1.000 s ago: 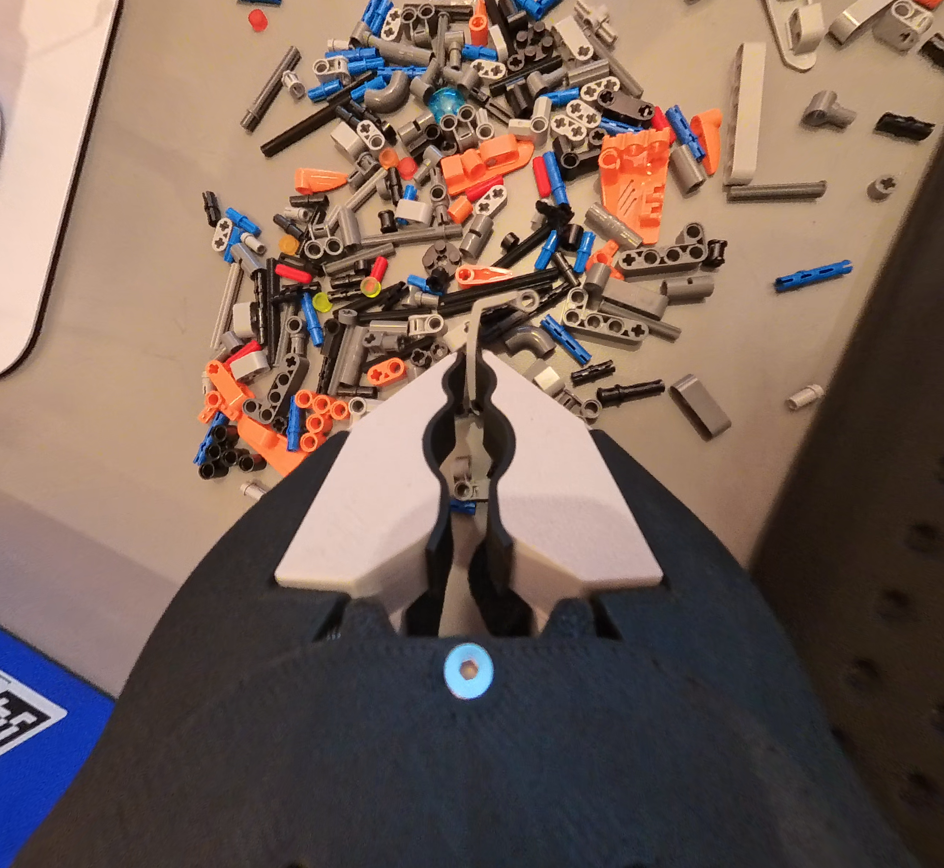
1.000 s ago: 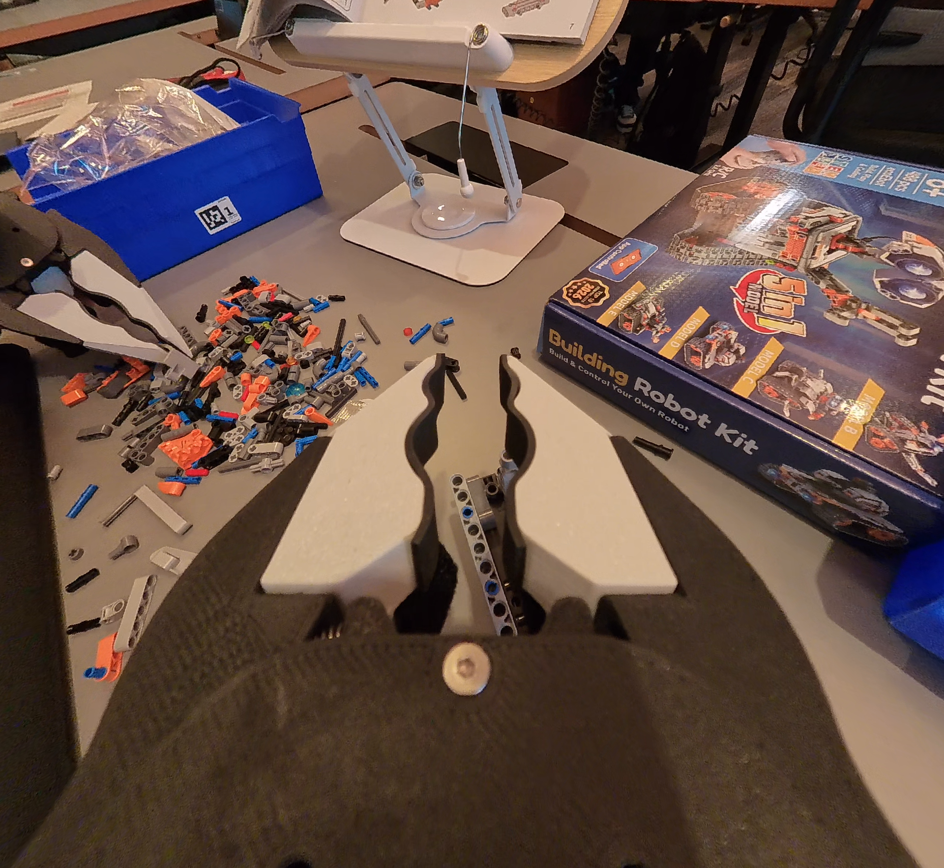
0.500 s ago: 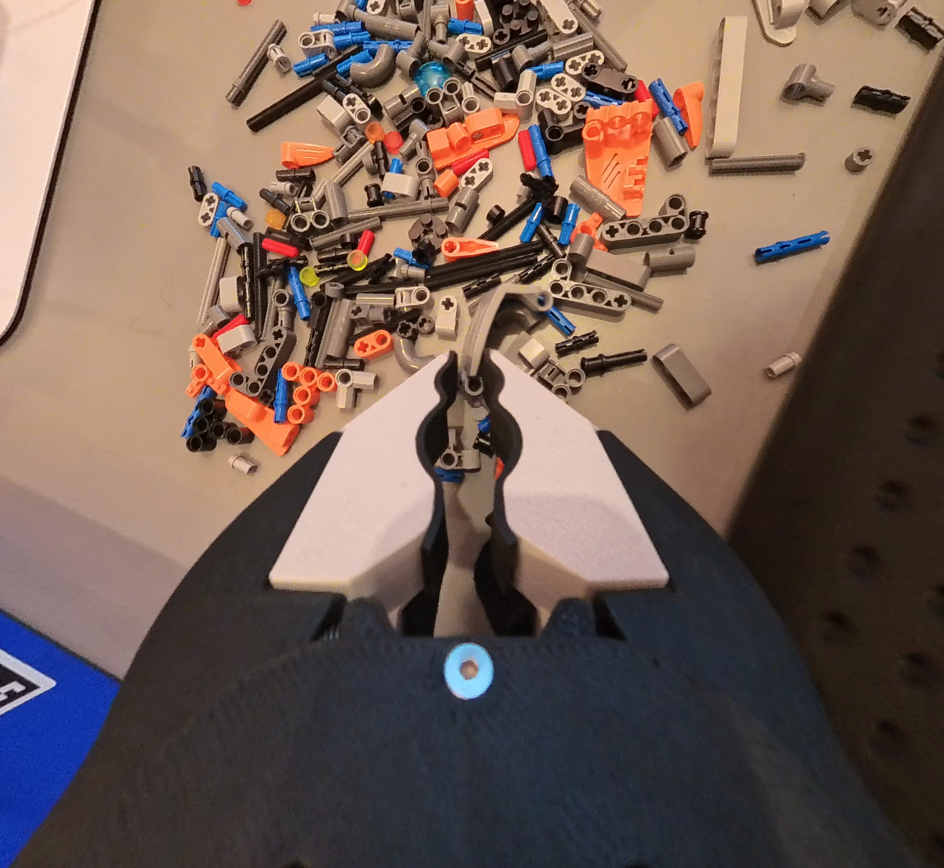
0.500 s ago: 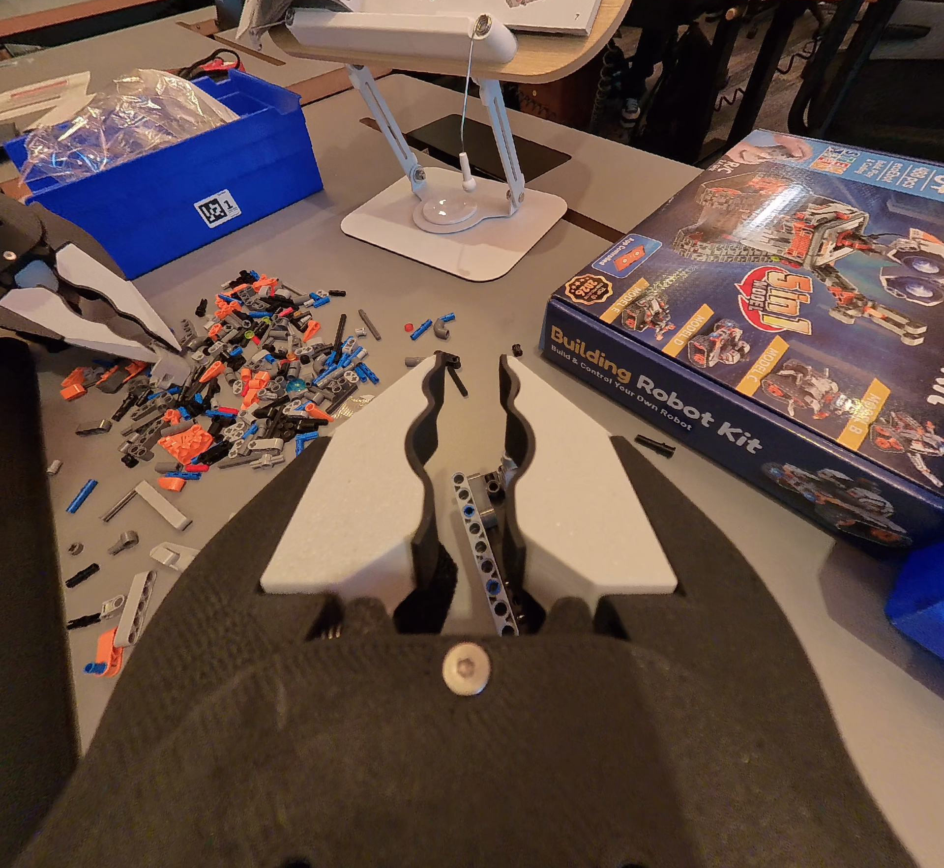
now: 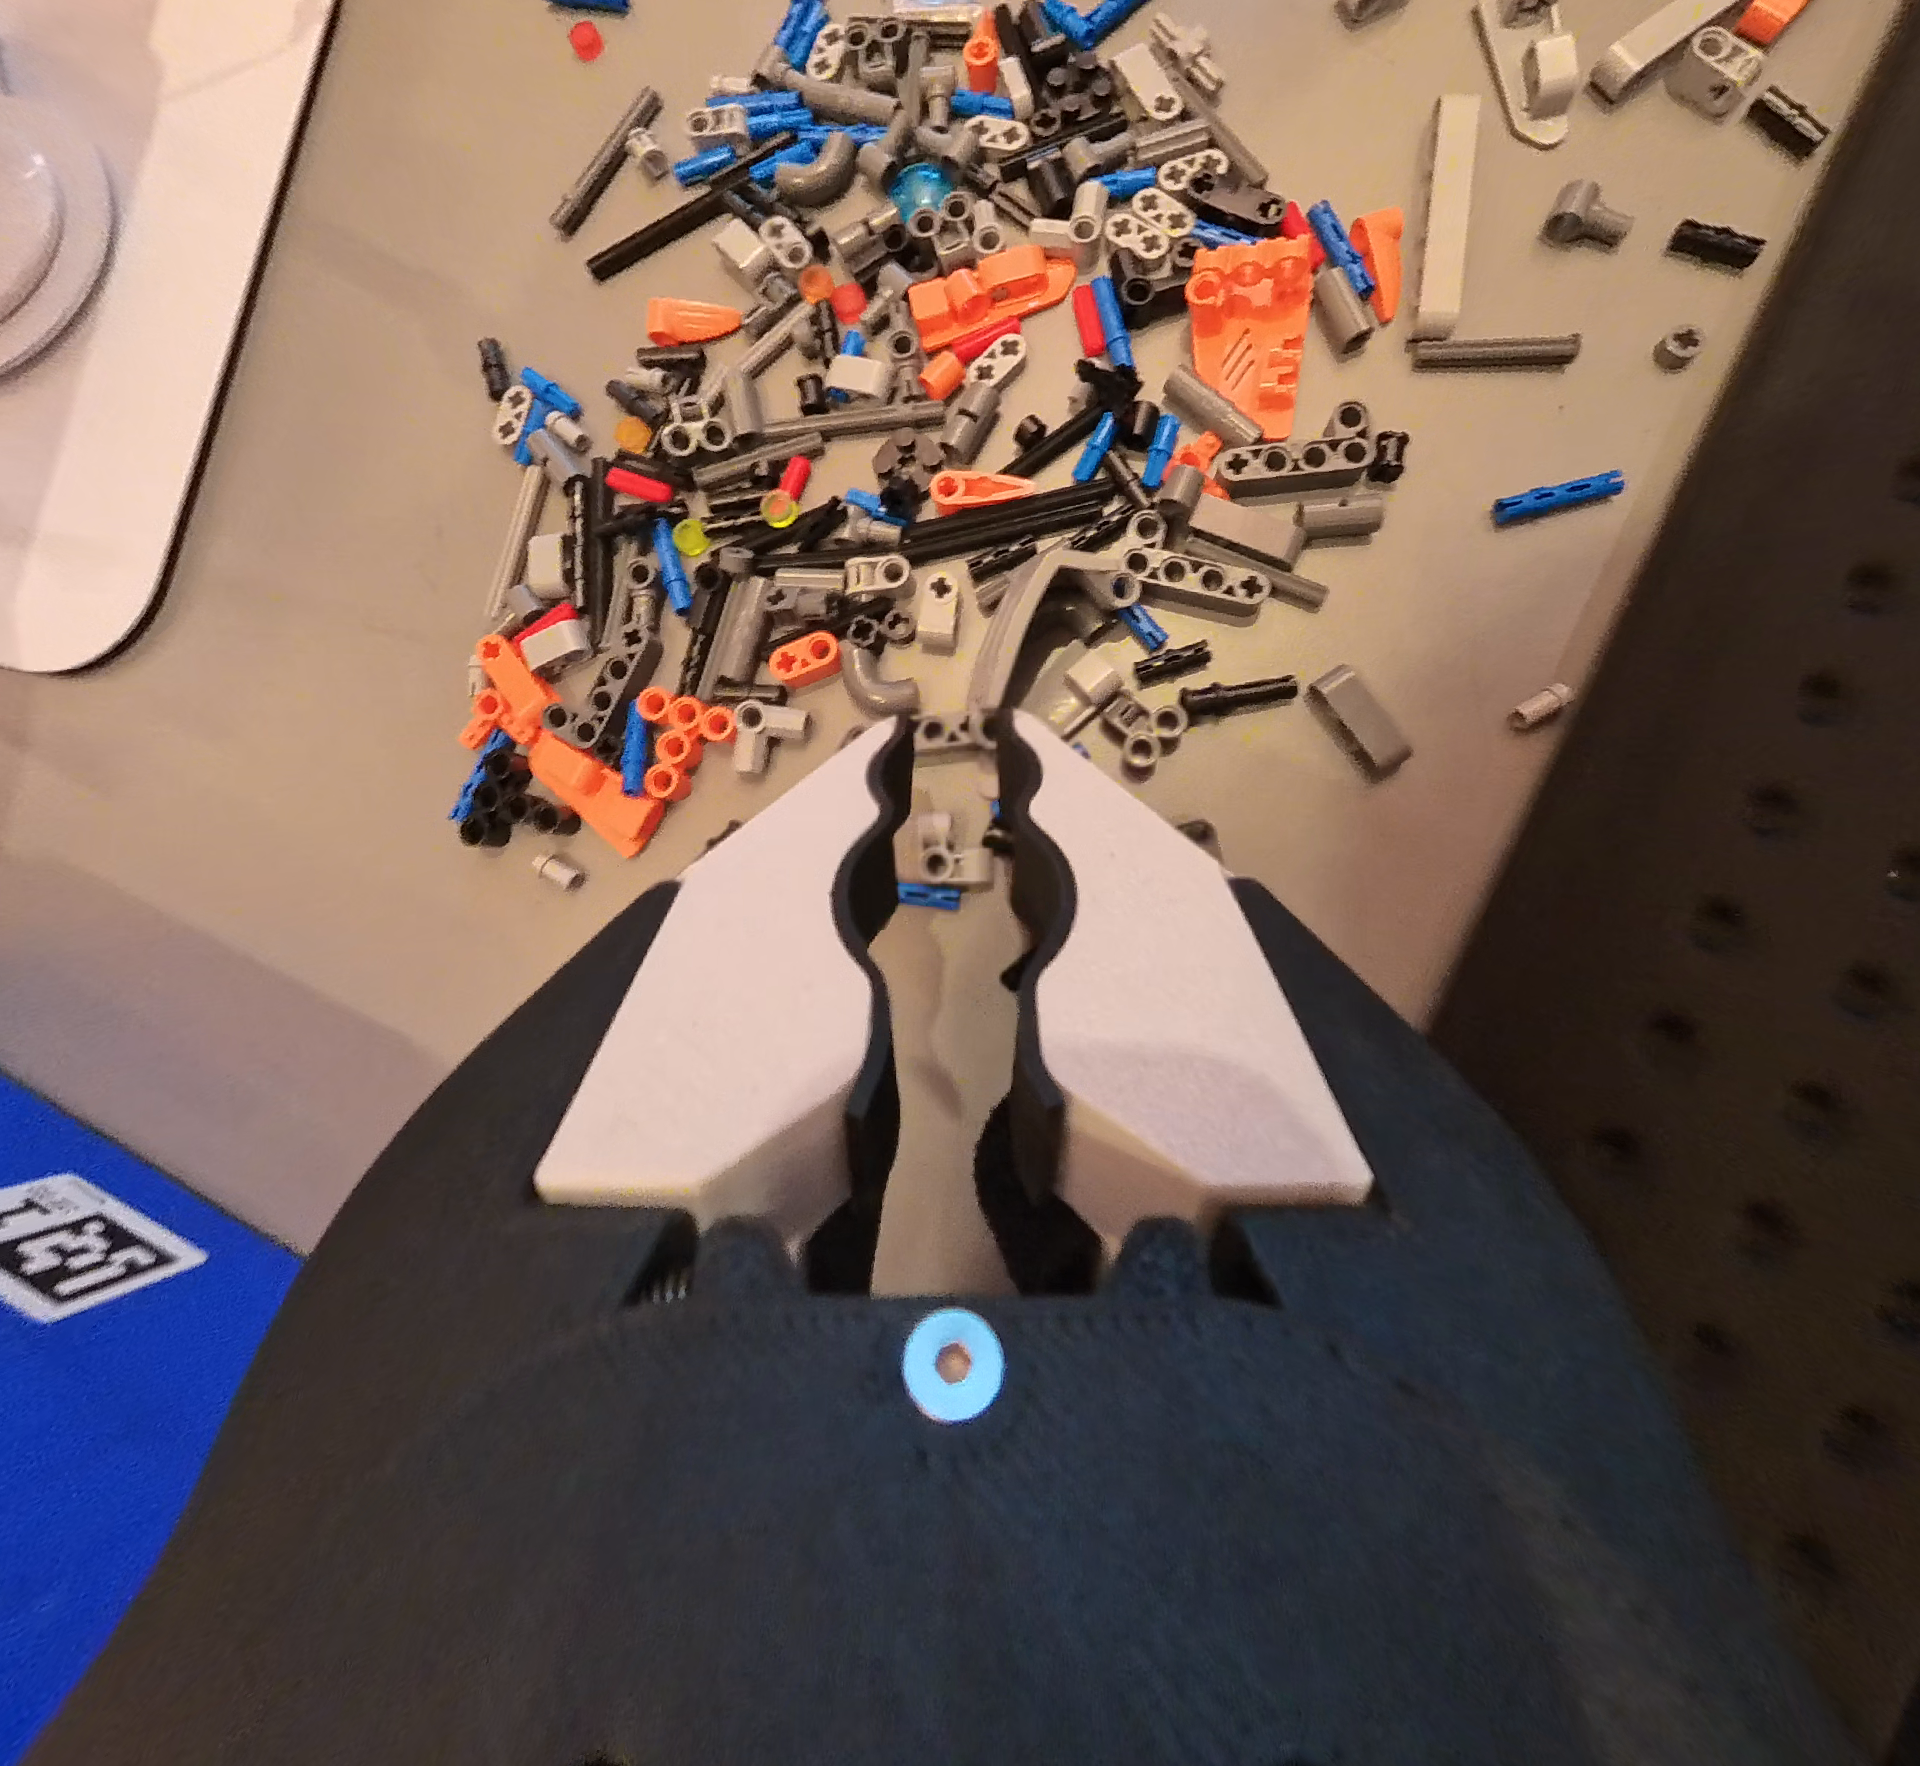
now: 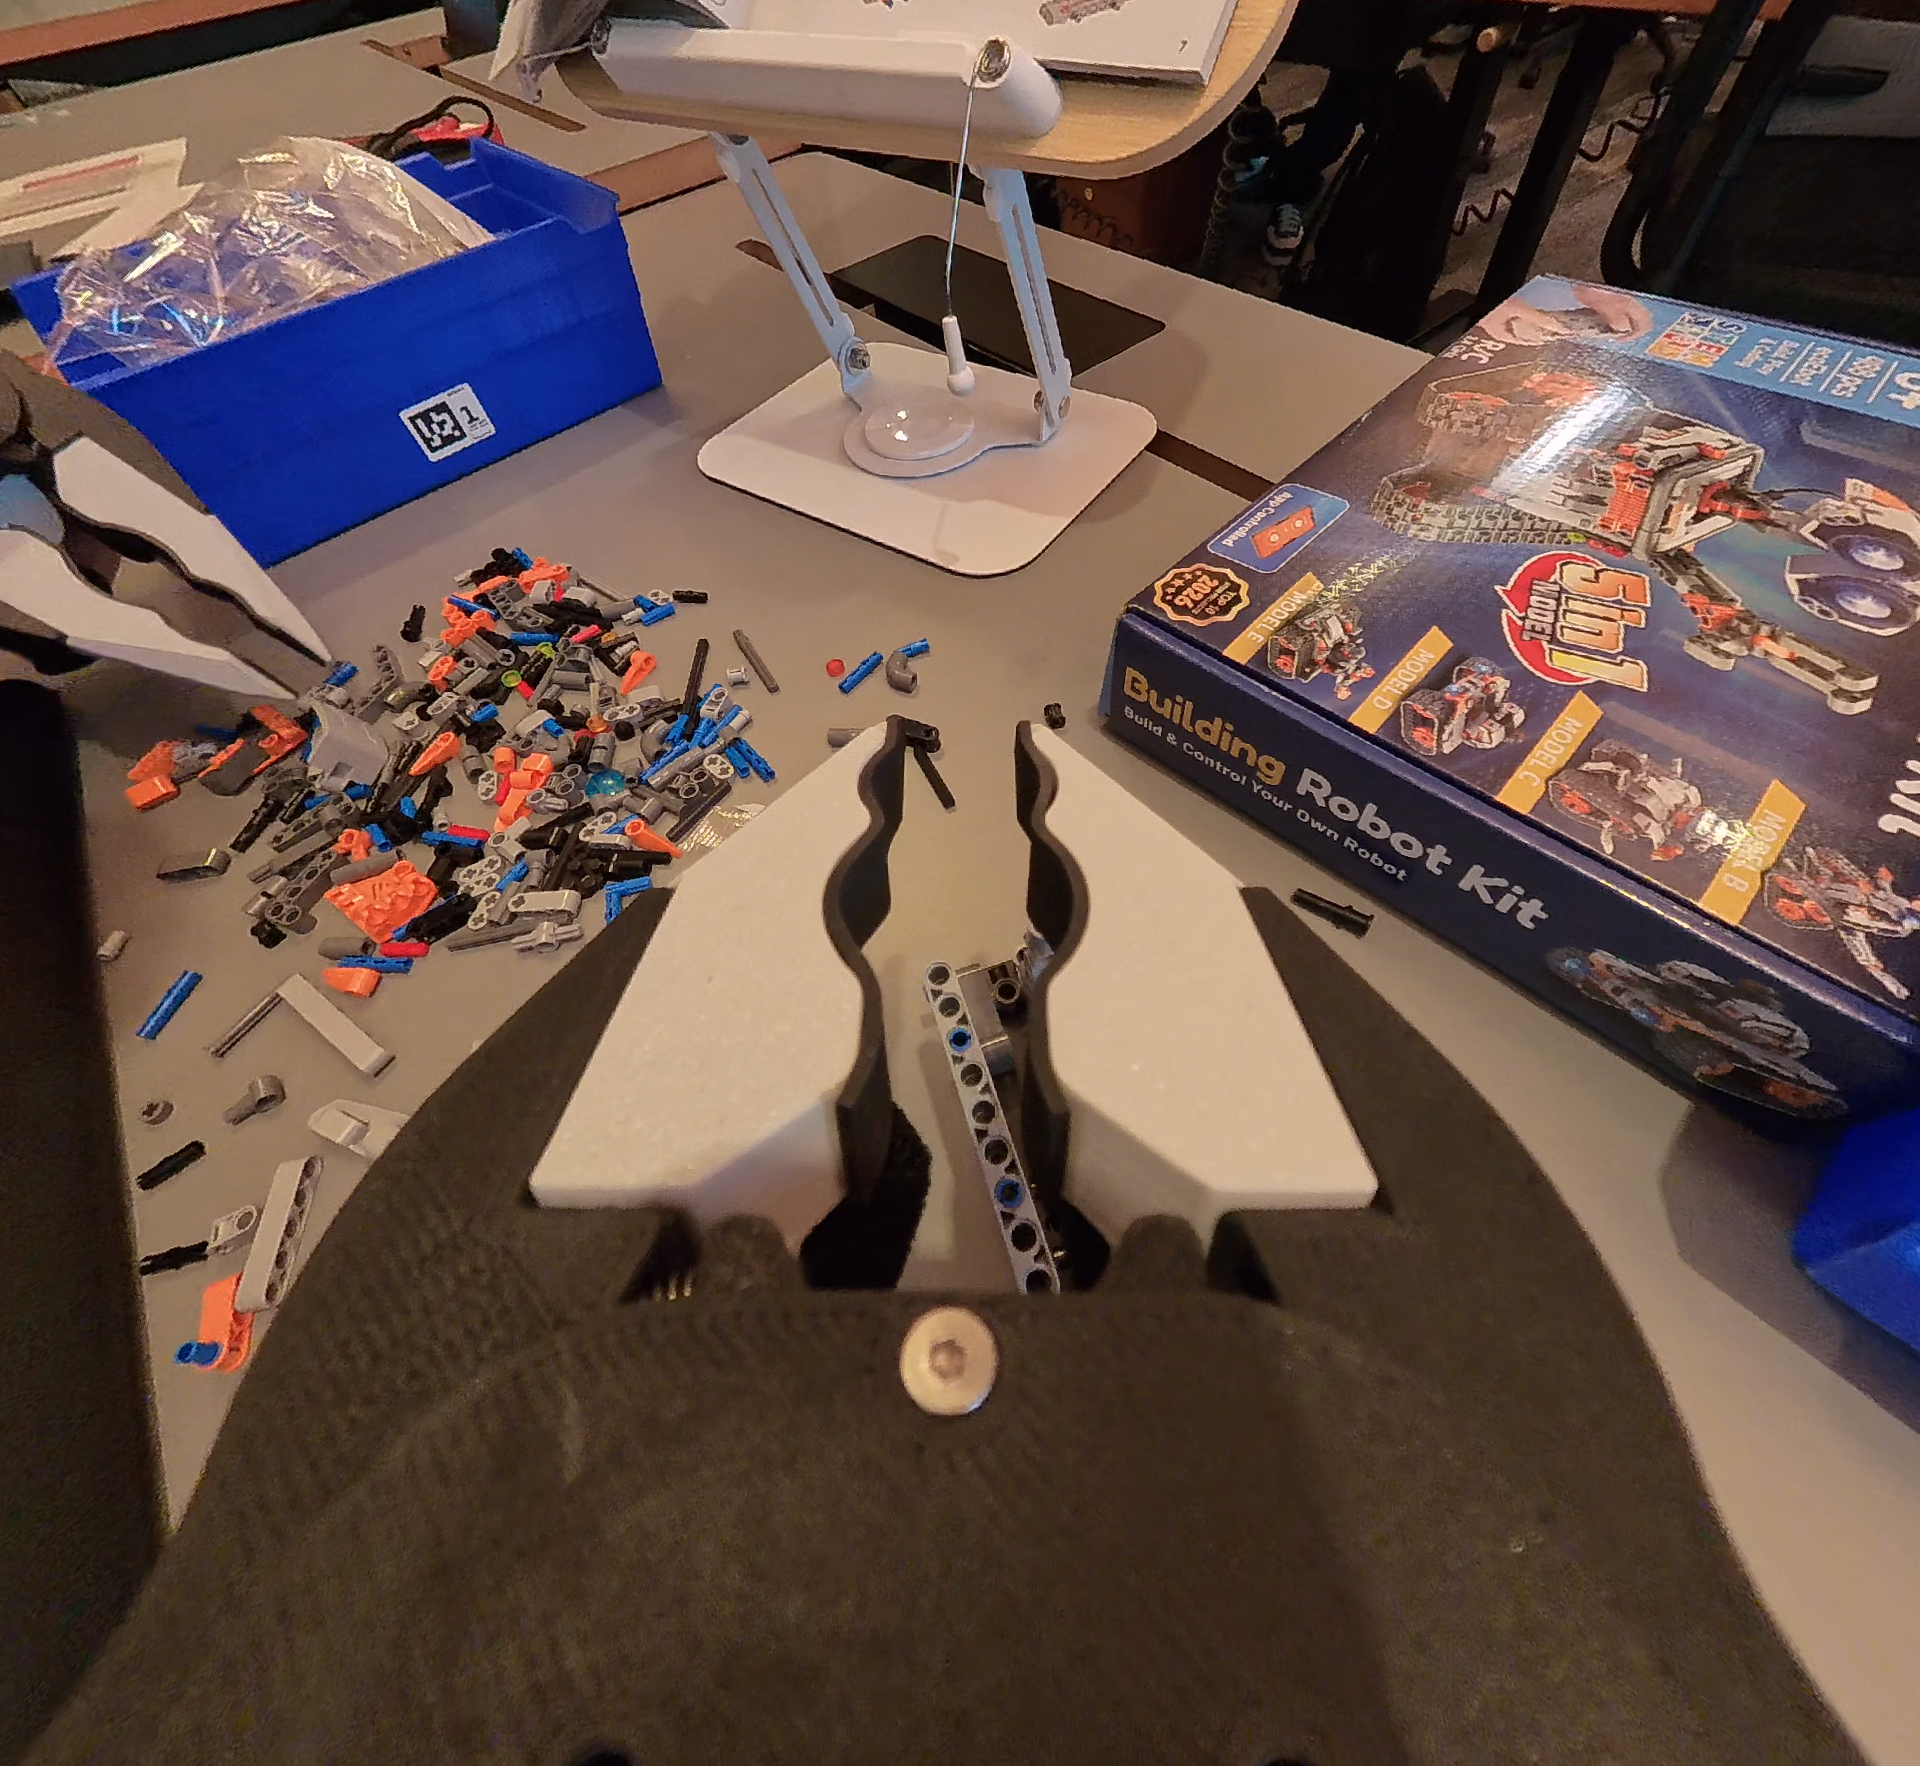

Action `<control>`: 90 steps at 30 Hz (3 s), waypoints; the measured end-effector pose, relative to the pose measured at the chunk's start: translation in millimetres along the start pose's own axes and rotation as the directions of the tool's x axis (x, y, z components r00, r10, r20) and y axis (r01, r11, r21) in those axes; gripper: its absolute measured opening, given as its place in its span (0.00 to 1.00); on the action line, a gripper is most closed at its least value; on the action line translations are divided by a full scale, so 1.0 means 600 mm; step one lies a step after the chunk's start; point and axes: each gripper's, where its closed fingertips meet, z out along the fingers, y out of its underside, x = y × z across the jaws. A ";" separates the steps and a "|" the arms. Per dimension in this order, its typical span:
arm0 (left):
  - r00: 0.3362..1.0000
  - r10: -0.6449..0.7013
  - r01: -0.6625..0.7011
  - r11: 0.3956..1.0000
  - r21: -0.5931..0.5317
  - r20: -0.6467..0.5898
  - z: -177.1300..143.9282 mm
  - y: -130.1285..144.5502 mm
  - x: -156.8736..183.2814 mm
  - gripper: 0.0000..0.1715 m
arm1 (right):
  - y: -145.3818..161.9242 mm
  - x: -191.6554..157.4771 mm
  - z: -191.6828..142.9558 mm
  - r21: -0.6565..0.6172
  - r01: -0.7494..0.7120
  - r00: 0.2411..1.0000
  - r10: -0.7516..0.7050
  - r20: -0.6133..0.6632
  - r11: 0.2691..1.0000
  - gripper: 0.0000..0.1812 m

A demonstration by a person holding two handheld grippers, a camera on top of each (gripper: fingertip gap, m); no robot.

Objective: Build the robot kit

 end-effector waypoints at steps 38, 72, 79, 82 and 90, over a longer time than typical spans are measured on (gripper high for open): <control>0.849 -0.389 0.381 0.919 0.096 0.357 -0.171 0.138 -0.107 0.23 | 0.036 -0.004 0.034 -0.084 0.019 1.000 -0.020 -0.004 0.996 0.11; 0.812 -0.297 0.270 0.954 0.128 0.503 -0.245 0.120 -0.152 0.57 | 0.051 0.003 0.041 -0.124 0.123 0.988 -0.133 -0.076 0.985 0.09; 0.868 -0.186 0.296 0.938 -0.181 0.461 -0.186 0.187 -0.181 0.08 | 0.052 -0.002 0.044 -0.125 0.140 0.987 -0.149 -0.064 0.982 0.09; 0.866 -0.159 0.271 0.946 -0.177 0.474 -0.193 0.176 -0.197 0.00 | 0.050 -0.002 0.042 -0.124 0.146 0.986 -0.155 -0.068 0.982 0.09; 0.822 -0.147 0.228 0.970 -0.082 0.551 -0.247 0.119 -0.264 0.00 | 0.050 -0.001 0.042 -0.123 0.146 0.985 -0.155 -0.070 0.982 0.08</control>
